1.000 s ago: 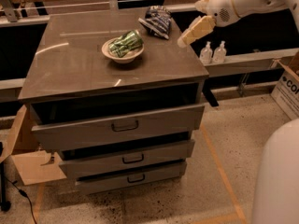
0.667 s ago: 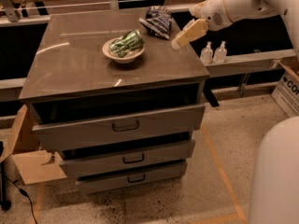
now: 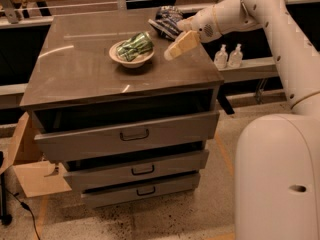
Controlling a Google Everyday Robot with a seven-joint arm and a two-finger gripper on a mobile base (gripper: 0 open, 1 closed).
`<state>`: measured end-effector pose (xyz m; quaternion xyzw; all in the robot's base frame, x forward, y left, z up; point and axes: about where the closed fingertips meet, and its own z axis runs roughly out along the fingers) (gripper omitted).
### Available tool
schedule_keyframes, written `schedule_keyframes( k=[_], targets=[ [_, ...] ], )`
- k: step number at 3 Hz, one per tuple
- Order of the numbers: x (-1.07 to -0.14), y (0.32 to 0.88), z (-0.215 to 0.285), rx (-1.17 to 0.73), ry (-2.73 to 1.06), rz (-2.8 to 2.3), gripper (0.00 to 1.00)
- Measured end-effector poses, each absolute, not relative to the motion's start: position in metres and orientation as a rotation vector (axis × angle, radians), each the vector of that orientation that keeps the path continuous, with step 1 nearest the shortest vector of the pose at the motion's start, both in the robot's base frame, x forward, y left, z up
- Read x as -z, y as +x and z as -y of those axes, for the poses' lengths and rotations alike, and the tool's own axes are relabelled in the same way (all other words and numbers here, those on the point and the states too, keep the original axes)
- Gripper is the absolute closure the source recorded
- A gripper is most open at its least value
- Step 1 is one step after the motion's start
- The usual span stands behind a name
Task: Pick green can from paper bowl and place on counter
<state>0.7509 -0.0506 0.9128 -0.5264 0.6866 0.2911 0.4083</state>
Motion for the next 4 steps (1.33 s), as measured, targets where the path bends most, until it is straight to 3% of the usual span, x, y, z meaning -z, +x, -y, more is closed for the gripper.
schedule_keyframes(
  k=[4],
  targets=[
    [-0.891,0.779,-0.037,-0.926,-1.309,-1.696,0.0]
  ],
)
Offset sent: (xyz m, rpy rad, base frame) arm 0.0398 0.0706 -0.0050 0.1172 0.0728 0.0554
